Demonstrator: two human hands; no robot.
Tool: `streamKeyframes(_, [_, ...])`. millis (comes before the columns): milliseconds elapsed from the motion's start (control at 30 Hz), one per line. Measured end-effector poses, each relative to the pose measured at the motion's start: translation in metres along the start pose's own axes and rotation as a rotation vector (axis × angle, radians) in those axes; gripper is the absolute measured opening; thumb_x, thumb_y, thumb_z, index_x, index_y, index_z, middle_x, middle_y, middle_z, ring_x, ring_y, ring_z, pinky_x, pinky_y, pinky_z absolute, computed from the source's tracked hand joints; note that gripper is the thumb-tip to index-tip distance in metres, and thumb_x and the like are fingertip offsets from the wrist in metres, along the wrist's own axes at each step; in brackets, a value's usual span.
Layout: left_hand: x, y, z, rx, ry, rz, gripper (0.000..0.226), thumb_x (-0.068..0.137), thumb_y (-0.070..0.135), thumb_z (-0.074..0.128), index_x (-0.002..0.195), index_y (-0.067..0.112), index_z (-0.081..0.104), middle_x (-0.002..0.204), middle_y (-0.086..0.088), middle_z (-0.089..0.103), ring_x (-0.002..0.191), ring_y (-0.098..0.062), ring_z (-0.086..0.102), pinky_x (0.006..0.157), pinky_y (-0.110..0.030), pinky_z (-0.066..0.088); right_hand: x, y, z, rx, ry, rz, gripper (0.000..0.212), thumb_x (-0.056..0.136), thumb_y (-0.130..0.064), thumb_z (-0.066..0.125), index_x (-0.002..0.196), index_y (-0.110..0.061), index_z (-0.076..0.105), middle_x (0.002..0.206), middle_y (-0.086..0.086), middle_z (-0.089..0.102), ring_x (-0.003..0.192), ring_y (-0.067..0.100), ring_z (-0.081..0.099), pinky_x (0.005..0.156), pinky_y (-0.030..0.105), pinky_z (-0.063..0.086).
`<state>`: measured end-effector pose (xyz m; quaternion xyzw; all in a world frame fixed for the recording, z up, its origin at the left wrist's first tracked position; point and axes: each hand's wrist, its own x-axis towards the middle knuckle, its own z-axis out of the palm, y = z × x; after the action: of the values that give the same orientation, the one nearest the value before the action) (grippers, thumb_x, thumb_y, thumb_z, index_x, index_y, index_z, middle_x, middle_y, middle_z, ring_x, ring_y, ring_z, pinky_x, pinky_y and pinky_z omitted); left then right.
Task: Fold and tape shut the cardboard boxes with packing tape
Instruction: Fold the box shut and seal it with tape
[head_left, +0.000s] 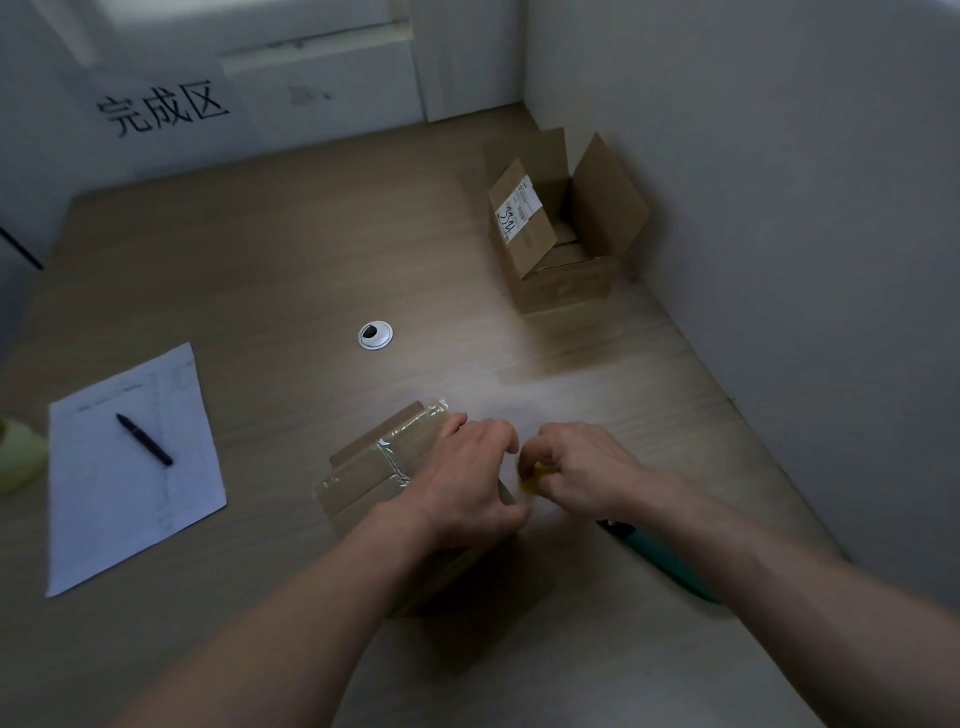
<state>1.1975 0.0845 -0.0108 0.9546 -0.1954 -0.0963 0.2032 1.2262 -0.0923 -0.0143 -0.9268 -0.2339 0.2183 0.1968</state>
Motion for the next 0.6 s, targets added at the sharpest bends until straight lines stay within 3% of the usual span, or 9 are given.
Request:
streamKeyframes(100, [0.000,0.000,0.001,0.020,-0.007,-0.008,0.052,0.065,0.052,0.061,0.104,0.022,0.045,0.087,0.012,0.040,0.084,-0.011,0.043,0.111,-0.035,0.017,0.004,0.003,-0.003,0.003,-0.018,-0.021,0.009,0.086,-0.025,0.063,0.085,-0.032,0.068,0.082,-0.014,0.053,0.080,0.010,0.054,0.061,0.023,0.037])
streamKeyframes(200, [0.002,0.006,0.004,0.009,-0.023,-0.068,0.056,0.058,0.063,0.040,0.098,0.025,0.040,0.080,0.012,0.042,0.088,-0.016,0.049,0.109,-0.034,0.016,0.006,0.001,-0.005,-0.025,-0.018,-0.018,0.011,0.080,-0.026,0.065,0.075,-0.035,0.062,0.074,-0.015,0.049,0.076,0.010,0.054,0.059,0.025,0.040])
streamKeyframes(333, [0.015,0.020,0.015,0.056,-0.021,-0.244,0.044,0.065,0.045,0.050,0.101,0.022,0.040,0.081,0.007,0.044,0.096,-0.023,0.051,0.107,-0.040,0.017,0.009,-0.001,-0.002,-0.172,0.162,0.053,0.012,0.075,-0.033,0.065,0.071,-0.033,0.053,0.074,-0.011,0.040,0.070,0.015,0.049,0.058,0.027,0.033])
streamKeyframes(500, [0.019,0.025,0.018,0.117,-0.015,-0.284,0.039,0.067,0.031,0.055,0.100,0.024,0.035,0.082,0.002,0.048,0.098,-0.026,0.054,0.104,-0.038,0.021,-0.006,0.028,-0.004,-0.109,0.236,0.248,0.016,0.083,-0.029,0.064,0.070,-0.027,0.055,0.085,-0.007,0.049,0.077,0.015,0.054,0.065,0.033,0.050])
streamKeyframes(600, [0.017,0.026,0.018,0.120,0.021,-0.284,0.037,0.068,0.025,0.054,0.102,0.024,0.037,0.084,0.000,0.054,0.095,-0.025,0.054,0.100,-0.036,0.024,-0.019,0.046,-0.003,0.001,0.283,0.338,0.013,0.084,-0.028,0.067,0.073,-0.029,0.060,0.086,-0.009,0.050,0.079,0.012,0.054,0.068,0.031,0.049])
